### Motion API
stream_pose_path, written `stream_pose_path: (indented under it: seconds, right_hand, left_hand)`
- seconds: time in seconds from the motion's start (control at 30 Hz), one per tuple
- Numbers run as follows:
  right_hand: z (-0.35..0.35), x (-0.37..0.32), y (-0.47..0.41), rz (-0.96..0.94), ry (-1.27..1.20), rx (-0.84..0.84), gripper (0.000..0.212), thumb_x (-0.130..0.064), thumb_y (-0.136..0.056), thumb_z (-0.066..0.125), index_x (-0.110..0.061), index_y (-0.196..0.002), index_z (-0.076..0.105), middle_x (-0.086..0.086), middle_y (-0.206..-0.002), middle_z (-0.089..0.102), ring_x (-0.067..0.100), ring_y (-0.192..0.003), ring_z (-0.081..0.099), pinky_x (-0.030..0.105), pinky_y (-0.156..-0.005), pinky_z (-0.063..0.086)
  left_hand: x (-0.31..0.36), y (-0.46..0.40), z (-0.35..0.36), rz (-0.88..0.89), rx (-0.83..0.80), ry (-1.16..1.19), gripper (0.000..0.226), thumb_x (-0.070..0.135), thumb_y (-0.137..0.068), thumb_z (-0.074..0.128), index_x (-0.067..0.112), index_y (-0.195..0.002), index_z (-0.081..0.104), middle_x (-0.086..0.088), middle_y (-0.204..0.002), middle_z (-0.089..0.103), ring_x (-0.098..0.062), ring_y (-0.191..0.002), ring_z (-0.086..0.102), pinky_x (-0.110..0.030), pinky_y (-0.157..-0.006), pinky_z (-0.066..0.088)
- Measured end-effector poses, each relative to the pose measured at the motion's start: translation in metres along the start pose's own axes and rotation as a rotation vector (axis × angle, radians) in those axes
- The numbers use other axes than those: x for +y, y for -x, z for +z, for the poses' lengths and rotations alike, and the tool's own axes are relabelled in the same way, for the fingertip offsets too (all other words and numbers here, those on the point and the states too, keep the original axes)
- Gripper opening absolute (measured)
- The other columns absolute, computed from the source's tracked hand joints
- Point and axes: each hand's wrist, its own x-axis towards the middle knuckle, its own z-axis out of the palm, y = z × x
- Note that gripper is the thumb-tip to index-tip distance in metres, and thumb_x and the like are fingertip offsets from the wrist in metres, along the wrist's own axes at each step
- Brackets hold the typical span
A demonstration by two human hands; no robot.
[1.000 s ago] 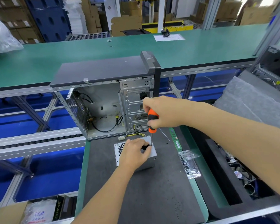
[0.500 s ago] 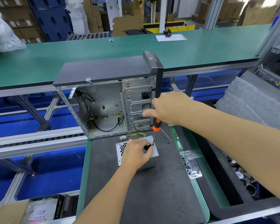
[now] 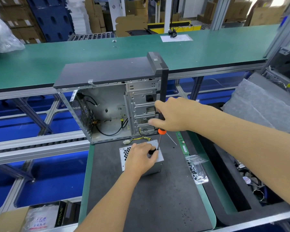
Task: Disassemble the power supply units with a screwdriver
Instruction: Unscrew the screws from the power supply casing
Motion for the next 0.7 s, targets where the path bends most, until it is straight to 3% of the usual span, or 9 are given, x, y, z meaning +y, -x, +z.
stream_pose_path:
  seconds: [0.07, 0.13, 0.2, 0.3, 0.37, 0.47, 0.53, 0.63, 0.7]
  right_hand:
    - [-0.0017, -0.0005, -0.001, 0.0, 0.115, 0.007, 0.044, -0.061, -0.098, 0.033, -0.017, -0.097, 0.04, 0.001, -0.07, 0.036, 0.018, -0.059, 0.04, 0.031, -0.047, 0.029]
    - [-0.0022, 0.0012, -0.0011, -0.06, -0.003, -0.059, 0.025, -0.041, -0.098, 0.045, -0.016, -0.106, 0.047, 0.005, -0.087, 0.05, 0.021, -0.069, 0.048, 0.033, -0.058, 0.04]
    - [-0.0018, -0.0002, 0.0013, -0.096, -0.132, -0.063, 0.026, -0.032, -0.094, 0.051, -0.017, -0.114, 0.047, 0.004, -0.097, 0.052, 0.021, -0.079, 0.05, 0.033, -0.065, 0.039]
    - [-0.0062, -0.0057, 0.0025, -0.039, 0.065, -0.027, 0.038, -0.042, -0.101, 0.04, -0.016, -0.128, 0.045, 0.004, -0.082, 0.044, 0.019, -0.065, 0.044, 0.031, -0.05, 0.03]
    - [-0.0091, -0.0065, 0.0008, -0.039, 0.187, -0.081, 0.039, -0.032, -0.104, 0.034, -0.017, -0.139, 0.042, 0.011, -0.096, 0.049, 0.026, -0.071, 0.048, 0.034, -0.048, 0.031]
    - [-0.0087, -0.001, 0.0011, -0.074, -0.052, -0.143, 0.03, -0.03, -0.099, 0.047, -0.017, -0.125, 0.042, 0.007, -0.111, 0.055, 0.02, -0.077, 0.049, 0.033, -0.063, 0.039]
    - [-0.0062, -0.0008, 0.0023, -0.088, -0.144, -0.152, 0.036, -0.039, -0.095, 0.054, -0.021, -0.121, 0.038, 0.003, -0.102, 0.054, 0.013, -0.073, 0.047, 0.03, -0.057, 0.036]
    - [-0.0082, -0.0045, 0.0024, 0.024, 0.021, -0.138, 0.049, -0.068, -0.092, 0.043, -0.022, -0.109, 0.036, -0.002, -0.077, 0.037, 0.012, -0.06, 0.038, 0.028, -0.048, 0.027]
    - [-0.0069, -0.0033, 0.0005, -0.019, 0.057, -0.113, 0.042, -0.054, -0.098, 0.044, -0.016, -0.116, 0.044, 0.002, -0.082, 0.044, 0.016, -0.063, 0.041, 0.027, -0.05, 0.029]
  left_hand:
    - [0.0, 0.0004, 0.0, 0.002, -0.004, -0.001, 0.014, 0.026, -0.087, 0.068, 0.015, -0.078, 0.071, 0.009, -0.073, 0.067, -0.016, -0.068, 0.058, -0.038, -0.08, 0.044]
    - [-0.0007, -0.0001, -0.0002, 0.002, -0.006, -0.001, 0.015, 0.026, -0.088, 0.068, 0.015, -0.079, 0.072, 0.009, -0.074, 0.067, -0.017, -0.069, 0.059, -0.037, -0.081, 0.044]
    - [-0.0009, -0.0003, 0.0001, 0.0, 0.0, 0.001, 0.015, 0.026, -0.088, 0.069, 0.015, -0.078, 0.072, 0.008, -0.074, 0.067, -0.017, -0.069, 0.059, -0.037, -0.081, 0.044]
    - [-0.0007, -0.0005, 0.0009, 0.002, 0.004, 0.005, 0.015, 0.027, -0.087, 0.068, 0.016, -0.079, 0.072, 0.009, -0.073, 0.067, -0.016, -0.068, 0.058, -0.036, -0.081, 0.043]
    - [-0.0011, -0.0001, 0.001, 0.005, 0.011, 0.001, 0.014, 0.027, -0.087, 0.068, 0.017, -0.079, 0.073, 0.01, -0.073, 0.067, -0.015, -0.066, 0.057, -0.035, -0.08, 0.044]
    - [-0.0021, 0.0, 0.0011, 0.002, 0.022, 0.001, 0.014, 0.027, -0.086, 0.068, 0.017, -0.077, 0.072, 0.01, -0.071, 0.066, -0.014, -0.065, 0.056, -0.036, -0.078, 0.045]
    - [-0.0016, 0.0, 0.0017, 0.0, 0.021, 0.005, 0.014, 0.027, -0.086, 0.068, 0.017, -0.076, 0.071, 0.01, -0.071, 0.067, -0.014, -0.066, 0.057, -0.036, -0.078, 0.044]
    - [-0.002, 0.0001, 0.0021, 0.003, 0.026, 0.001, 0.014, 0.026, -0.086, 0.069, 0.017, -0.076, 0.071, 0.01, -0.072, 0.067, -0.015, -0.066, 0.058, -0.036, -0.076, 0.044]
    - [-0.0026, 0.0001, 0.0025, 0.004, 0.023, -0.014, 0.014, 0.027, -0.085, 0.069, 0.017, -0.076, 0.071, 0.01, -0.071, 0.067, -0.015, -0.065, 0.058, -0.035, -0.075, 0.044]
